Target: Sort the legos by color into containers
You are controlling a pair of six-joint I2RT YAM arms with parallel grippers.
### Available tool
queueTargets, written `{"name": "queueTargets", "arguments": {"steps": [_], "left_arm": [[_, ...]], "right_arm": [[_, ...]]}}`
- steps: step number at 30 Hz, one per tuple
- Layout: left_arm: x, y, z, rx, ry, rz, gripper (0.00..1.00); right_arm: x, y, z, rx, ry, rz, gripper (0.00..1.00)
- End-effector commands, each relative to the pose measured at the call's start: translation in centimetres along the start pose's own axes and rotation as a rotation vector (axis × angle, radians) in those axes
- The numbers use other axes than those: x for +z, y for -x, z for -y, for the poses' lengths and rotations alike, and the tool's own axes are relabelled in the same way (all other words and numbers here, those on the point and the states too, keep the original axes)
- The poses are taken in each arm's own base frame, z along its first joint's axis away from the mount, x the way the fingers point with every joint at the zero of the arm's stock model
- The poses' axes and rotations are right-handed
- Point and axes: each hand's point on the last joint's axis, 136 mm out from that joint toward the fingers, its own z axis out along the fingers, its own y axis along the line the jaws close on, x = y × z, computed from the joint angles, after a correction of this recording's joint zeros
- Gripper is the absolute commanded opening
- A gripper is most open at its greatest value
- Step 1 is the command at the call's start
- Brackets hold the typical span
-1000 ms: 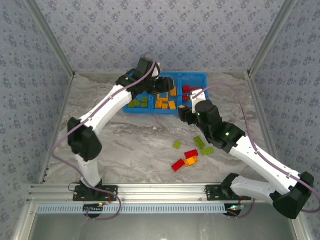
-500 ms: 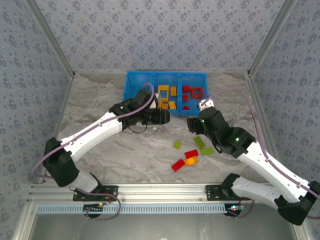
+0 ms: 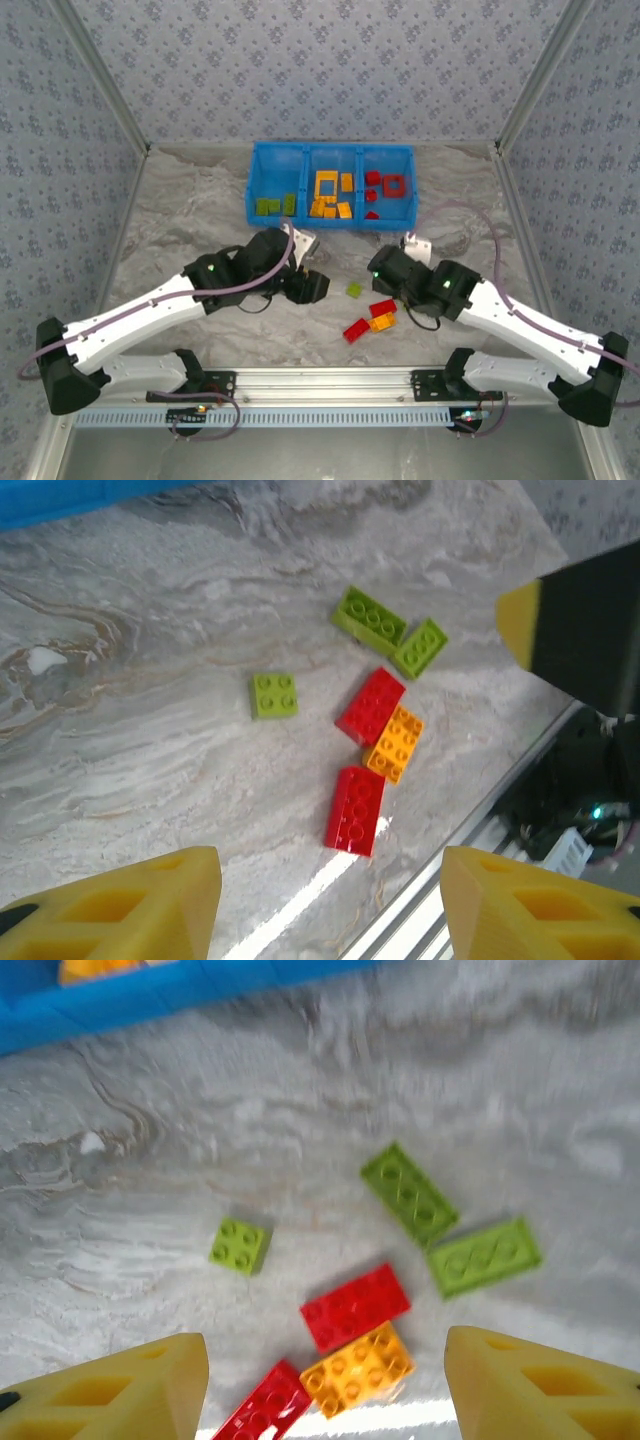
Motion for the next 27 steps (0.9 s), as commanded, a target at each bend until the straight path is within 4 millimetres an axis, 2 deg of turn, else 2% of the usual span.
{"name": "queueTargets", "arguments": {"steps": [1,5,11,17,27], "left_arm": [[-0.6,-1.7,0.5,0.091,-0.012,-0.014,0.61],[-0.5,-3.3,0.6,0.111,-0.022,-0.017,0.61],[-0.6,-3.3,0.6,0.103,-0.012,-0.008,0.61],[-1.4,-2.6,1.5,0.106,-0.042,0.030,0.61],[-2.4,-2.0,1.8,0.089,-0.050,0.055,0.61]], "right_arm": [[1.5,-4.4,1.2,0.241,-0.054,-0.117,0.67],[3.3,-6.8,0.7,0.312,-0.072,-0.175,0.72],[5.5,-9.4,0.8,0.409,-0.091,-0.240,0.75],[7.8,-10.7,1.1,0.461,-0.094,-0.282,0.74],[9.7,-11.8,1.4,0.471,-0.122,-0.320,0.69]]}}
